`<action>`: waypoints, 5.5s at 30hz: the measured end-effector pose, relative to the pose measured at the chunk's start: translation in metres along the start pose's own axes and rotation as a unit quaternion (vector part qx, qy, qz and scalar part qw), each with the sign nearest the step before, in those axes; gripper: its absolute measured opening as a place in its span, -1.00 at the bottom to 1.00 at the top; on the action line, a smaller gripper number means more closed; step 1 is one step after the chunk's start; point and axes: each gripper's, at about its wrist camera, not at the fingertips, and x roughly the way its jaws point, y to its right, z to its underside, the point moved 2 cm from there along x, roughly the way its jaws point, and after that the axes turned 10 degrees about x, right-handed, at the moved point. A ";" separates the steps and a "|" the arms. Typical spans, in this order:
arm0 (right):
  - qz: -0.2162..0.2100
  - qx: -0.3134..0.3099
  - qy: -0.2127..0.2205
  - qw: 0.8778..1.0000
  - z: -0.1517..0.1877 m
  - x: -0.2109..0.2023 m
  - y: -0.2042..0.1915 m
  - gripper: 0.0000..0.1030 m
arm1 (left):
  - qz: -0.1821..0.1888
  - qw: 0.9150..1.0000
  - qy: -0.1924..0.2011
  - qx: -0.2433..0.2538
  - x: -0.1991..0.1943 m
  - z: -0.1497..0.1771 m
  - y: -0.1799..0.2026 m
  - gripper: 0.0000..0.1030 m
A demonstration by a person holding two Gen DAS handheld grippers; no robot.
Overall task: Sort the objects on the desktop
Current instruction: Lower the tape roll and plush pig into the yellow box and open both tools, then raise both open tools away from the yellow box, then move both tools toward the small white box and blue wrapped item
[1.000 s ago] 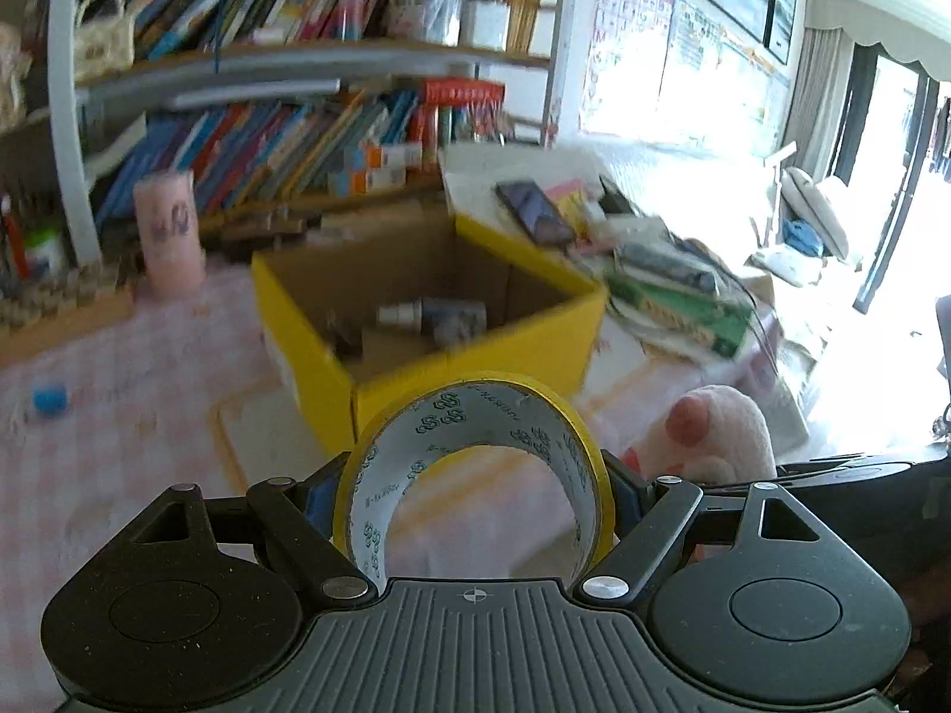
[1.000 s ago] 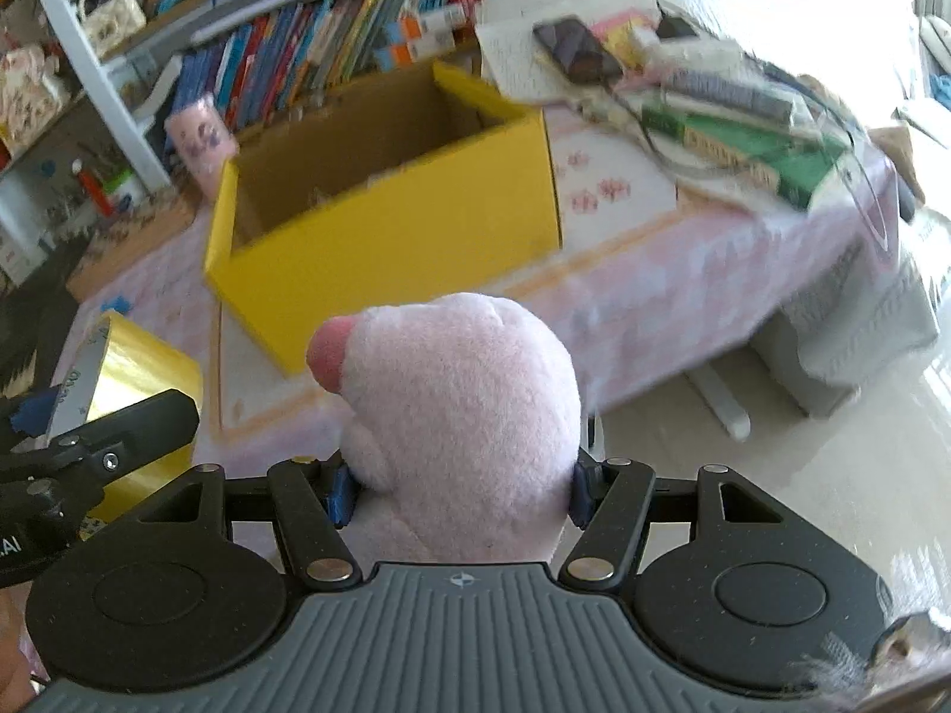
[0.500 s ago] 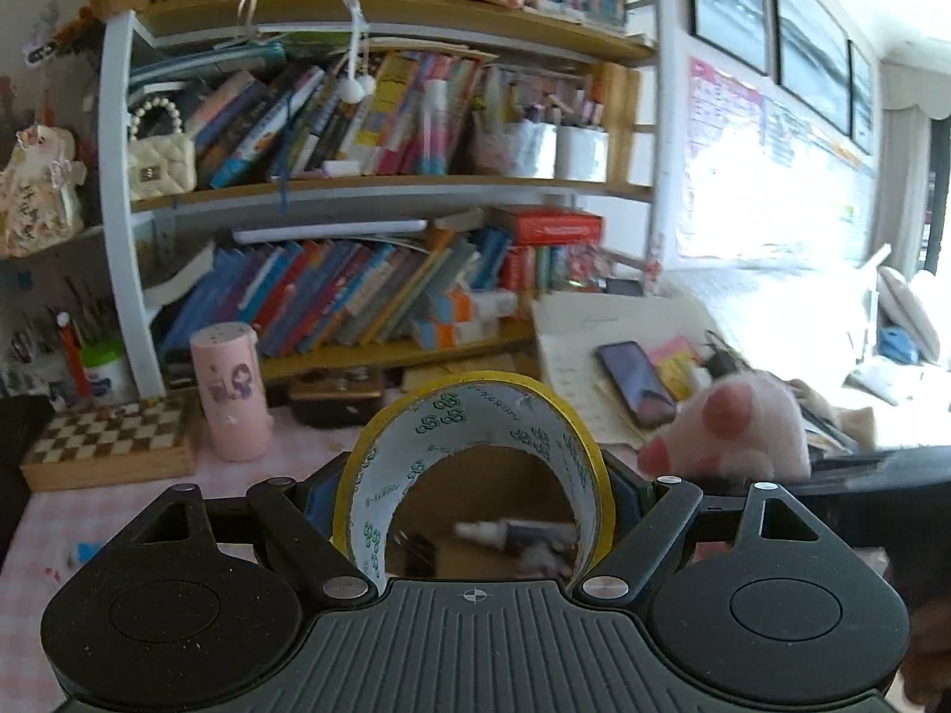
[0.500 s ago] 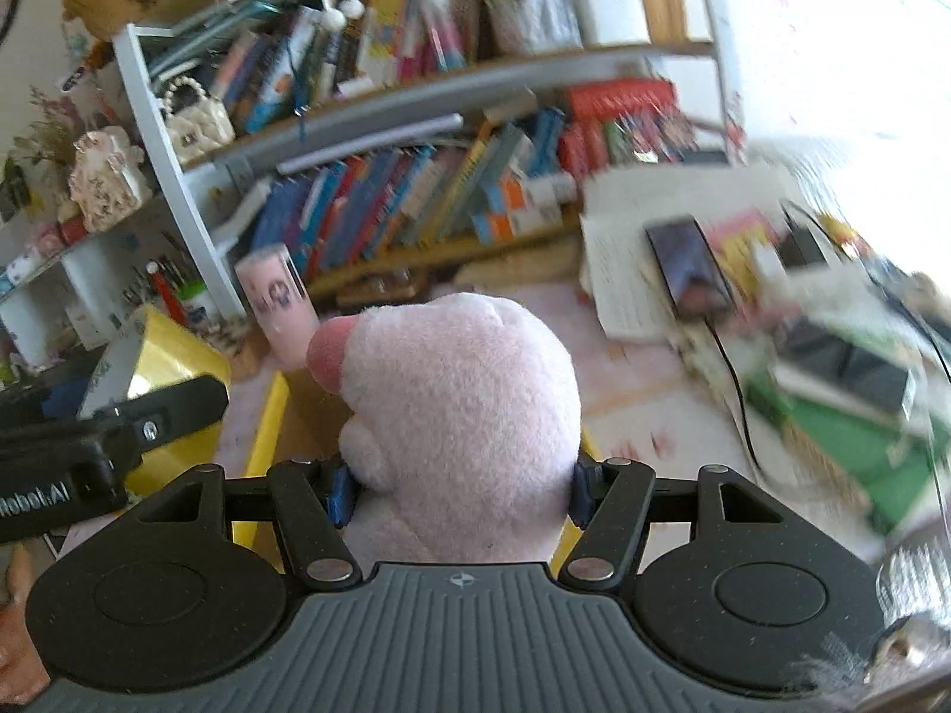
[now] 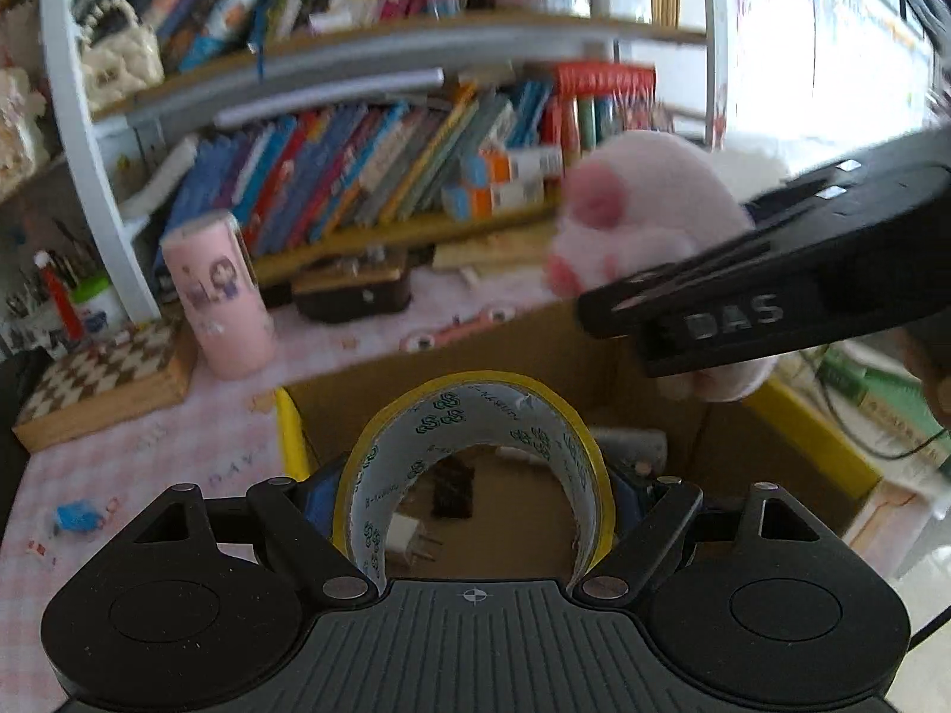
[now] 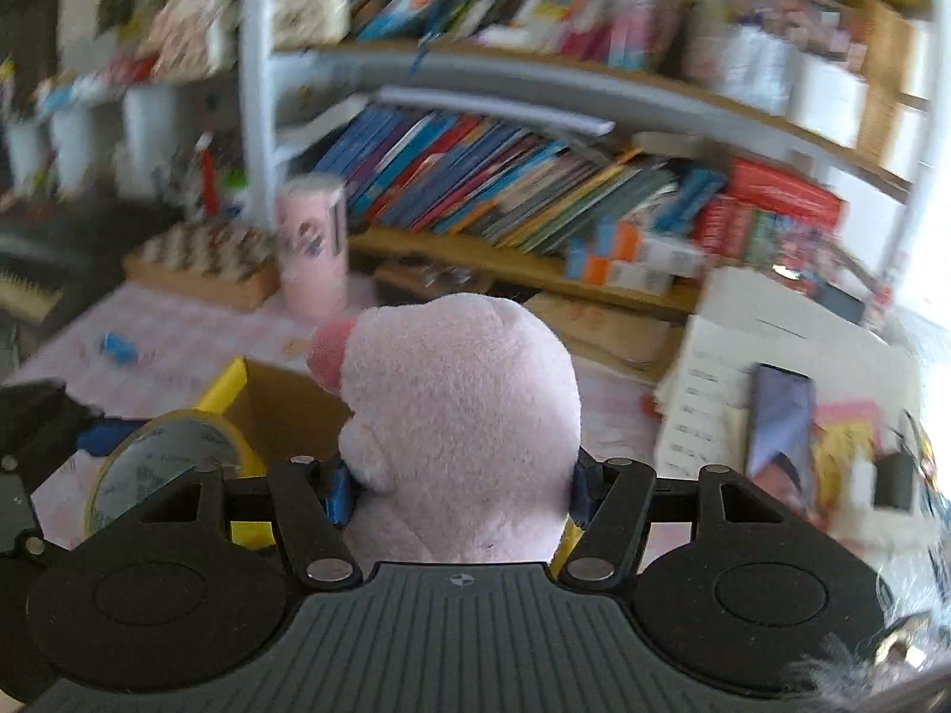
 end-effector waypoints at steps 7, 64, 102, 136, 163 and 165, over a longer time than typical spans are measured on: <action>-0.035 -0.054 -0.065 0.996 -0.009 0.049 -0.009 0.18 | 0.038 0.999 -0.032 0.011 0.023 0.002 0.011 0.62; 0.053 0.188 0.044 0.980 0.087 -0.121 -0.064 0.61 | -0.018 0.990 0.091 -0.104 -0.163 0.097 -0.082 0.95; 0.039 0.137 -0.033 0.989 0.217 -0.132 -0.283 0.62 | -0.083 0.992 -0.005 -0.092 -0.242 0.255 -0.127 0.95; -0.037 0.075 -0.047 0.995 0.181 -0.073 -0.350 0.58 | -0.144 0.980 -0.027 -0.138 -0.238 0.280 -0.200 0.95; -0.074 0.089 -0.100 0.988 0.058 0.109 -0.317 0.53 | -0.176 0.964 -0.068 -0.189 -0.086 0.190 -0.298 0.95; -0.074 0.092 -0.100 0.988 0.048 0.124 -0.315 0.53 | -0.182 0.960 -0.069 -0.200 -0.075 0.186 -0.307 0.94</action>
